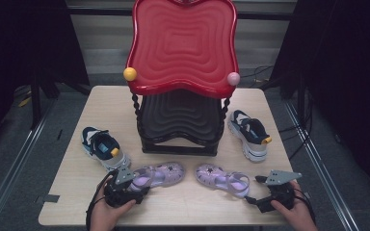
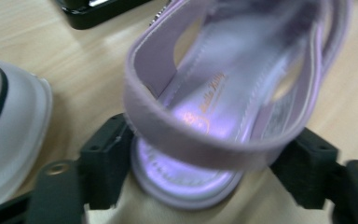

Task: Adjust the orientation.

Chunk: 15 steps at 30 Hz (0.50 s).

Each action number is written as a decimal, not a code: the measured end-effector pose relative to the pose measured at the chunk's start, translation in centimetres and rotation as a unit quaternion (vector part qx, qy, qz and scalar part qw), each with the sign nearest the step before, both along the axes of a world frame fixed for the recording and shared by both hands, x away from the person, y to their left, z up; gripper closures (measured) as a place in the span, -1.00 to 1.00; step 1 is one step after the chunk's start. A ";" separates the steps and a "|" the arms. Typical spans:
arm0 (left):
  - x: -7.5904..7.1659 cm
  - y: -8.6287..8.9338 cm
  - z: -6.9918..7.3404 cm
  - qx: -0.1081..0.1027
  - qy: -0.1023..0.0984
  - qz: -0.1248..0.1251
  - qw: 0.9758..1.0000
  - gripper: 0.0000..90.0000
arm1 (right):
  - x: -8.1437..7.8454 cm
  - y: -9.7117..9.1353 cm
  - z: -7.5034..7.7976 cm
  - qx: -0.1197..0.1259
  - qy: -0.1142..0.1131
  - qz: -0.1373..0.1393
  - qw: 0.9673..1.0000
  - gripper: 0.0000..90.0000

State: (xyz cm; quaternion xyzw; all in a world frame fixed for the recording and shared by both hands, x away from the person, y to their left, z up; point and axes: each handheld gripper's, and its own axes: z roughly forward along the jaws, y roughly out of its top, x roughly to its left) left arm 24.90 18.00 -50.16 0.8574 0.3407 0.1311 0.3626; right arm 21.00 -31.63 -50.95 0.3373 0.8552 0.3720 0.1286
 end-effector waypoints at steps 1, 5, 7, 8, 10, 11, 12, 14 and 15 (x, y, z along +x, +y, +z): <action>0.0 0.0 0.0 0.000 0.000 0.000 1.000 -0.32 | 0.0 0.0 0.0 0.000 0.000 0.000 1.000 -0.71; -1.0 0.6 0.1 -0.012 0.004 -0.042 0.999 -0.19 | 0.0 0.0 0.0 0.002 0.000 0.001 1.000 -0.71; -1.1 0.7 0.1 -0.016 0.007 -0.041 0.999 -0.18 | 0.0 0.0 0.0 0.002 0.000 0.001 1.000 -0.71; -1.1 0.7 0.0 -0.020 0.009 -0.040 0.999 -0.18 | 0.0 0.0 0.0 0.001 0.000 0.001 1.000 -0.71; -1.0 0.7 0.0 -0.021 0.009 -0.041 0.999 -0.18 | 0.0 0.0 0.0 0.002 0.000 0.001 1.000 -0.71; -1.0 0.8 0.0 -0.018 0.005 -0.042 0.999 -0.18 | 0.0 0.0 0.0 0.002 0.000 0.001 1.000 -0.71; -1.0 0.8 0.0 -0.018 0.005 -0.042 0.999 -0.20 | 0.0 0.0 0.0 0.002 0.000 0.001 1.000 -0.71; -1.1 1.0 0.0 -0.016 0.010 -0.051 0.999 -0.28 | 0.0 0.0 0.0 0.002 0.000 0.001 1.000 -0.71; -1.1 1.0 0.0 -0.016 0.010 -0.051 0.999 -0.32 | 0.0 0.0 0.0 0.002 0.000 0.001 1.000 -0.71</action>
